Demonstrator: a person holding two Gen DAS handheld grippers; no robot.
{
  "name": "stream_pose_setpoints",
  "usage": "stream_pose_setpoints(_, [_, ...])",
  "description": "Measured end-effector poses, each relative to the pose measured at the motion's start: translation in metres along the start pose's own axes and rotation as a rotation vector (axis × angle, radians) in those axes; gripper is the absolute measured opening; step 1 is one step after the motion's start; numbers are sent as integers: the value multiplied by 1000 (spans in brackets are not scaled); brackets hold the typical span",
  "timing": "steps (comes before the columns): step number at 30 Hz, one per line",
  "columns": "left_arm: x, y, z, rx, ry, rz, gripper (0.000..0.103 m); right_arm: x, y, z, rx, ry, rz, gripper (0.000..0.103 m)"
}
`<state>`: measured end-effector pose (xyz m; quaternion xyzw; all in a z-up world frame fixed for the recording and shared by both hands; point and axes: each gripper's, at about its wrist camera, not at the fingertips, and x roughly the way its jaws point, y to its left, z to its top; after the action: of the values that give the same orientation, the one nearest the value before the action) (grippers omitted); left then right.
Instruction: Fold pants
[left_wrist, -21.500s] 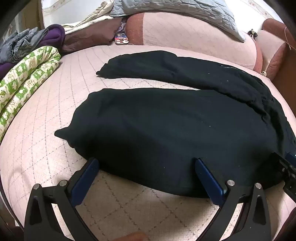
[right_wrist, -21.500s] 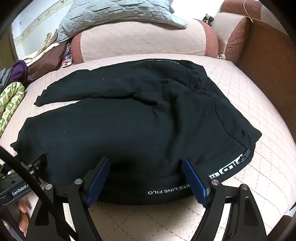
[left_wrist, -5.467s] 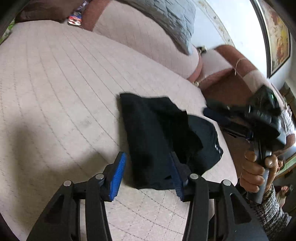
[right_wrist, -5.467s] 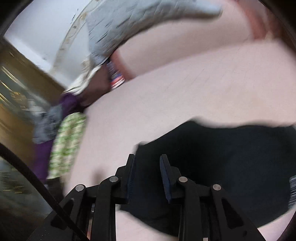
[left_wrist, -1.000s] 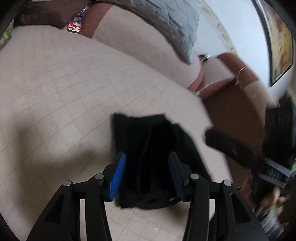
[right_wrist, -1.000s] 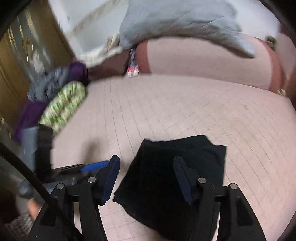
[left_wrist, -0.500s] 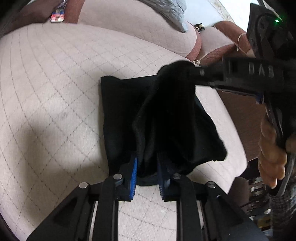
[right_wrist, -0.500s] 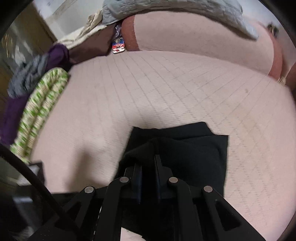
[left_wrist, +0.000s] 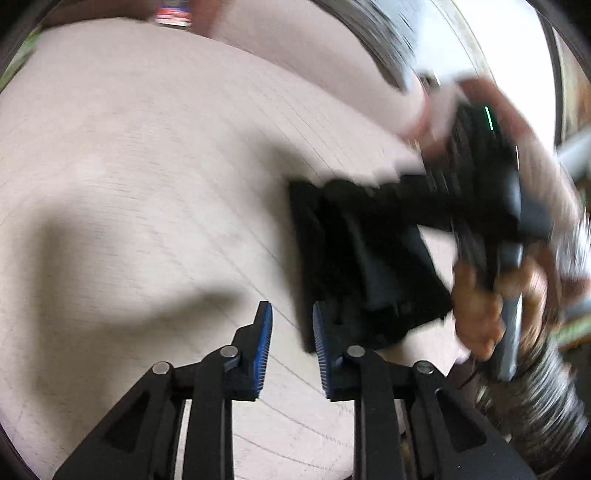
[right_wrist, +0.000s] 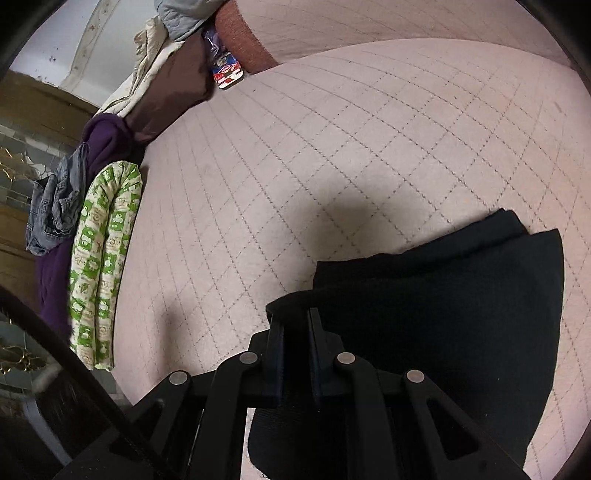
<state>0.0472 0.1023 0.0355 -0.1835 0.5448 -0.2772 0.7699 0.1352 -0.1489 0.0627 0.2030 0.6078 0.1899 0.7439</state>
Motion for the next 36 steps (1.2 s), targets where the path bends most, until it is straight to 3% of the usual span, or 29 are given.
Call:
stream_pose_setpoints(3, [-15,19,6,-101,-89,-41,25,10,-11,-2,50,16,33,22])
stream_pose_setpoints(7, [-18,18,3,-118,-134,-47,27,19,-24,-5,112,43,141,32])
stream_pose_setpoints(10, [-18,8,3,-119,-180,-50,28,-7,-35,-4,182,-20,308,40])
stream_pose_setpoints(14, [-22,0,-4,-125,-238,-43,32,-61,-48,-14,165,-150,390,46])
stream_pose_setpoints(16, [-24,-21,-2,-99,-244,-30,33,-94,-65,-29,165,-233,347,46])
stream_pose_setpoints(20, [-2,-72,9,4,-212,-38,53,-129,-96,-65,156,-334,183,45])
stream_pose_setpoints(22, [22,-97,15,76,-179,-13,61,-134,-106,-85,156,-352,173,37])
stream_pose_setpoints(24, [48,-108,22,109,-135,43,61,-135,-109,-100,139,-348,188,33])
stream_pose_setpoints(26, [76,-103,28,89,-86,125,61,-127,-114,-111,125,-320,212,33])
stream_pose_setpoints(28, [100,-85,31,26,-39,179,61,-114,-120,-121,115,-283,146,28])
stream_pose_setpoints(32, [104,-74,31,-8,-44,146,68,-89,-132,-132,78,-264,9,27])
stream_pose_setpoints(34, [103,-78,32,7,-35,160,68,-94,-133,-135,67,-299,18,28])
stream_pose_setpoints(36, [96,-77,34,-9,-33,128,68,-110,-128,-139,37,-348,25,29])
